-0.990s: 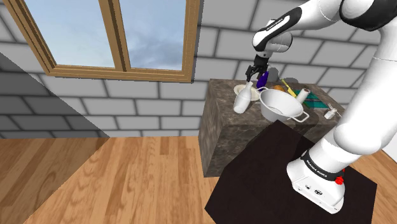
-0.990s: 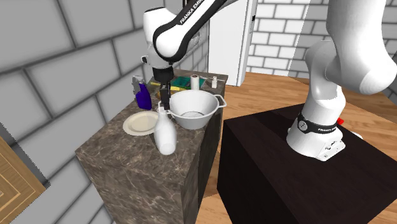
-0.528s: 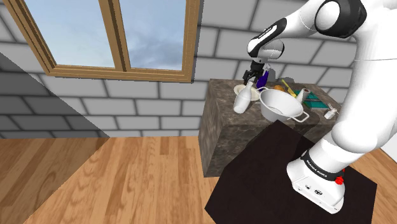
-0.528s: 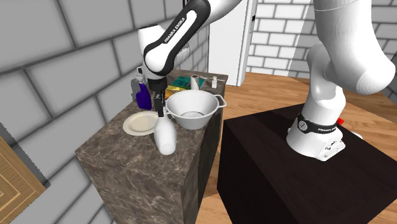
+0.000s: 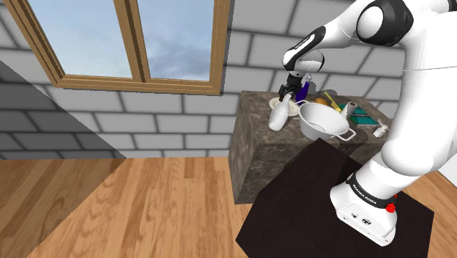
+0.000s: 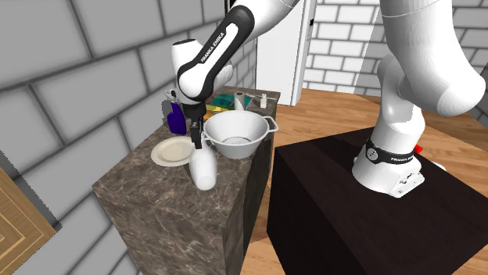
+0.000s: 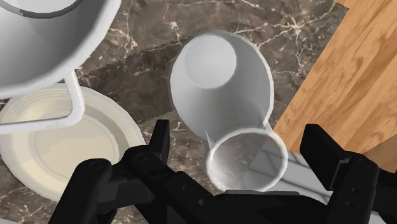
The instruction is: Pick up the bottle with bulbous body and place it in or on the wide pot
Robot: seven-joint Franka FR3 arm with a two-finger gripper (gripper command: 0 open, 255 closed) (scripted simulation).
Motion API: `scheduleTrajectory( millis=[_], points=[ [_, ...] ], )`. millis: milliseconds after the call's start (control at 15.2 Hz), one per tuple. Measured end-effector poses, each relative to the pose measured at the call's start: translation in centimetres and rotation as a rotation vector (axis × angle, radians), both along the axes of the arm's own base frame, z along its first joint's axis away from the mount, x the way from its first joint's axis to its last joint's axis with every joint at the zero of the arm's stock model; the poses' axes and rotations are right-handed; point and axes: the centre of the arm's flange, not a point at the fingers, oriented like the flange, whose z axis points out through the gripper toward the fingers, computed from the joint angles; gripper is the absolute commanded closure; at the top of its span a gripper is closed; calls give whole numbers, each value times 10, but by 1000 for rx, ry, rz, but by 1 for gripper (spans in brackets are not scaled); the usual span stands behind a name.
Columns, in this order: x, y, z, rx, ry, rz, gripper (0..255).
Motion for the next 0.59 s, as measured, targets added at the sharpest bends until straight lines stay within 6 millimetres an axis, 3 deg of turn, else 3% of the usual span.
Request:
scheduleTrajectory(
  millis=[132, 198, 594],
  points=[
    [0, 0, 0, 0, 0, 0, 0],
    [0, 0, 0, 0, 0, 0, 255],
    [0, 0, 0, 0, -1, 0, 255]
  ],
)
